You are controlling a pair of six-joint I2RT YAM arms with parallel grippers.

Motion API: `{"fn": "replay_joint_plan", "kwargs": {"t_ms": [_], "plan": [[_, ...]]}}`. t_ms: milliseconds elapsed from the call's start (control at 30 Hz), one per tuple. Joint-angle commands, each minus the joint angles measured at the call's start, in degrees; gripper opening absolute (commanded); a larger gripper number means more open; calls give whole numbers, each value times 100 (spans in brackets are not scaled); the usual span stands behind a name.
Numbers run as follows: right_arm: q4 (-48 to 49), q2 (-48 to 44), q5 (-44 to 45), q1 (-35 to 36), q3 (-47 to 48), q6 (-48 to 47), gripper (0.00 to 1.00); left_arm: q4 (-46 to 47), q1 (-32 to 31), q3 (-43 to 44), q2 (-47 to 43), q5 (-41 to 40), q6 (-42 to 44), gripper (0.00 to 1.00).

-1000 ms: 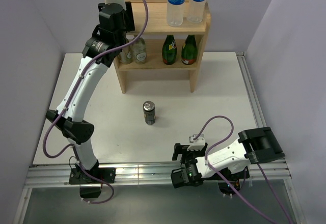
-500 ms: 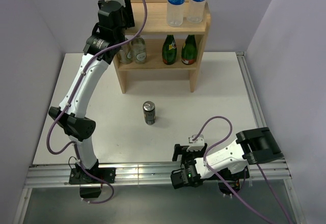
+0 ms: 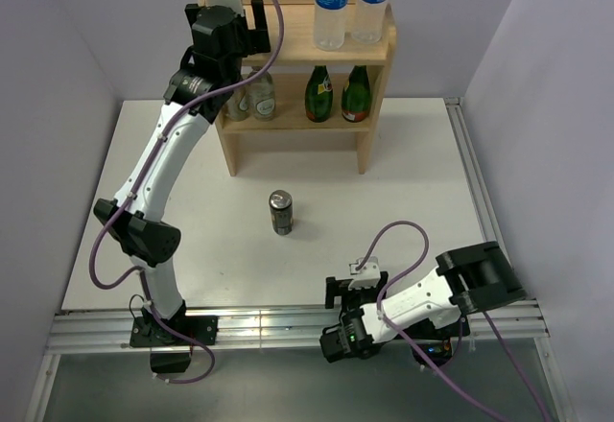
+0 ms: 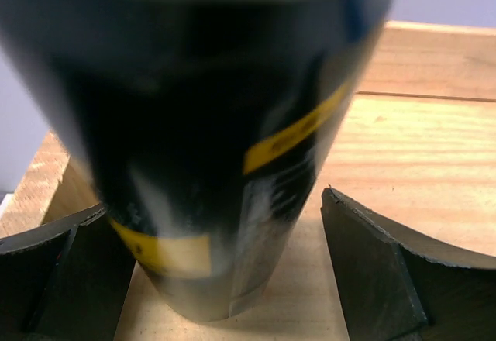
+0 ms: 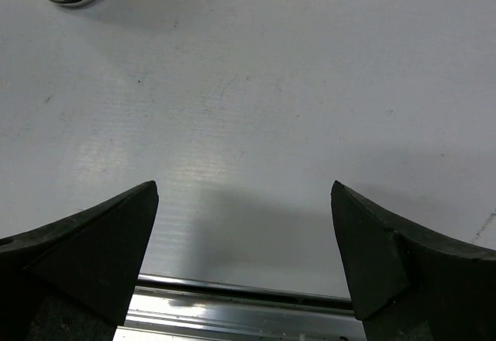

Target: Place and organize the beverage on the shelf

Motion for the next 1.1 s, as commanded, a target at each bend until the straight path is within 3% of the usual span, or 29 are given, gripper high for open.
{"fn": "replay_joint_plan", "kwargs": {"t_ms": [0, 267, 767, 833, 867, 933, 1000, 1067], "plan": [[-390, 112, 123, 115, 235, 1706, 99, 15, 294, -158, -421, -570, 261, 99], [-838, 375, 141, 273, 534, 2057, 99, -275, 197, -457, -939, -719, 147, 99], [-1207, 297, 141, 493, 569, 2470, 100, -941, -74, -2504, -2819, -526, -521, 99], [-1418, 236, 132, 520, 525, 2690, 100, -926, -495, -3354, -3495, -648, -793, 99], [-1479, 113, 132, 546, 455, 2734, 100, -690, -749, -3758, -3776, -1101, -872, 99], [-1471, -36, 114, 572, 341, 2752, 100, -618, -1794, -4901, -4576, -1421, -1390, 99], [-1427, -248, 114, 572, 174, 2770, 100, -933, -2627, -5790, -5172, -1885, -2386, 99], [-1427, -388, 114, 581, 69, 2761, 100, -917, -3026, -6753, -5509, -1879, -2866, 99]]}}
